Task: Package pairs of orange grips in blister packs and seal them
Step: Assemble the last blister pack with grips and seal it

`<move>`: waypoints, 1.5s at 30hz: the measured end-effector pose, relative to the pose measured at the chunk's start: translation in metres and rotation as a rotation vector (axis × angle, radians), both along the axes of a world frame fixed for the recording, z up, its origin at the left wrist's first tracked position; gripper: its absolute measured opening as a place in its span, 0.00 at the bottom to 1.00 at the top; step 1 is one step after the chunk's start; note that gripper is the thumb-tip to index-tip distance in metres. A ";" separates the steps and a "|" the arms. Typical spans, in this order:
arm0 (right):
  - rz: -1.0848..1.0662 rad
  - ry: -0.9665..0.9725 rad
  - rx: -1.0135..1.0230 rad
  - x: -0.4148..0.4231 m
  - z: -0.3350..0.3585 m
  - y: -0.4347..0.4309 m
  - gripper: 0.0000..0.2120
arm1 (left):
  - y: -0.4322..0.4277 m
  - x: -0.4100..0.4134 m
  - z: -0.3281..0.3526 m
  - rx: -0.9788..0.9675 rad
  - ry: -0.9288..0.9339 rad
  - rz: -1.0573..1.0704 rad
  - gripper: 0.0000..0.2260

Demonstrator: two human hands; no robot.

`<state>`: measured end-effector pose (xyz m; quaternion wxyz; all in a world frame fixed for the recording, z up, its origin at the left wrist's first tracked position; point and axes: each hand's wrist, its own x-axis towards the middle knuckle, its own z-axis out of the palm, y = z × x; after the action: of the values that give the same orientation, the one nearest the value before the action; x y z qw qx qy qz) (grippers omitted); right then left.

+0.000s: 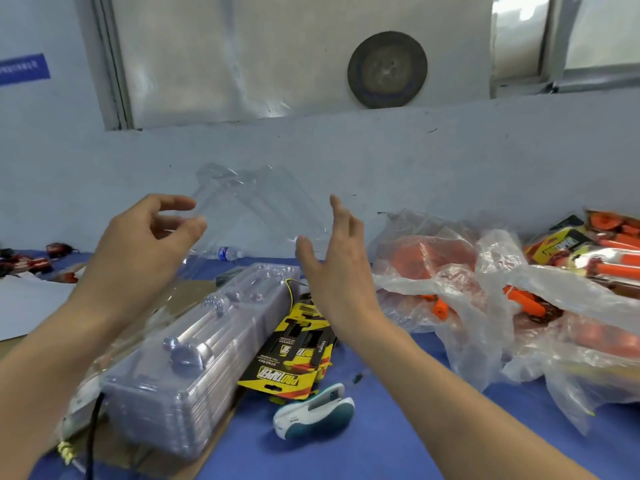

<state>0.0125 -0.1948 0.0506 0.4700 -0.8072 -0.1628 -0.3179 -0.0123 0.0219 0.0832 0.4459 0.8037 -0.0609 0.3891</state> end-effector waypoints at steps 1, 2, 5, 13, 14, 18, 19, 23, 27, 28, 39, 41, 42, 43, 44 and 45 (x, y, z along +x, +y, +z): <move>-0.099 -0.091 -0.075 -0.002 0.009 -0.011 0.32 | -0.004 -0.003 0.003 -0.004 0.021 -0.060 0.07; -0.211 -0.184 -0.150 -0.005 0.019 -0.022 0.32 | -0.008 -0.006 0.007 -0.015 0.053 -0.126 0.07; -0.461 -0.391 -0.364 -0.016 0.047 -0.057 0.32 | -0.020 -0.012 0.015 -0.052 0.190 -0.356 0.13; -0.550 -0.598 -0.999 -0.069 0.090 -0.150 0.14 | -0.060 -0.001 0.003 -0.226 0.477 -0.829 0.30; -0.545 -0.585 -1.087 -0.077 0.093 -0.160 0.15 | -0.064 0.003 -0.002 -0.220 0.532 -0.889 0.31; -0.508 -0.303 -1.267 -0.101 0.101 -0.204 0.18 | -0.078 0.028 -0.020 -0.294 0.698 -1.119 0.30; -0.505 -0.206 -1.283 -0.103 0.098 -0.216 0.17 | -0.079 0.034 -0.025 -0.351 0.760 -1.205 0.30; -0.522 0.094 -1.190 -0.101 0.064 -0.269 0.10 | -0.090 0.043 -0.056 -0.517 0.941 -1.476 0.33; -0.508 0.341 -1.179 -0.093 0.011 -0.306 0.14 | -0.126 0.024 -0.103 -0.546 0.941 -1.256 0.36; -0.499 0.384 -1.171 -0.091 -0.001 -0.314 0.15 | -0.138 0.018 -0.113 -0.583 0.938 -1.144 0.35; -0.345 0.428 -1.196 -0.047 -0.102 -0.352 0.21 | -0.217 0.026 -0.199 -0.325 0.846 -0.482 0.06; -0.340 0.443 -1.206 -0.038 -0.115 -0.353 0.22 | -0.216 0.031 -0.205 -0.289 0.849 -0.442 0.08; -0.341 0.450 -1.215 -0.034 -0.121 -0.352 0.23 | -0.215 0.033 -0.208 -0.279 0.846 -0.427 0.09; -0.342 0.453 -1.216 -0.030 -0.128 -0.352 0.24 | -0.213 0.035 -0.210 -0.272 0.839 -0.414 0.10; -0.346 0.456 -1.213 -0.027 -0.134 -0.351 0.24 | -0.212 0.037 -0.212 -0.259 0.830 -0.401 0.11; -0.354 0.452 -1.216 -0.025 -0.140 -0.351 0.24 | -0.210 0.038 -0.214 -0.236 0.820 -0.388 0.12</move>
<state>-0.0126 -0.5455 -0.0896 -0.1051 -0.9894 -0.0756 -0.0651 0.0261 -0.1884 -0.1304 0.5861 0.8087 0.0158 -0.0469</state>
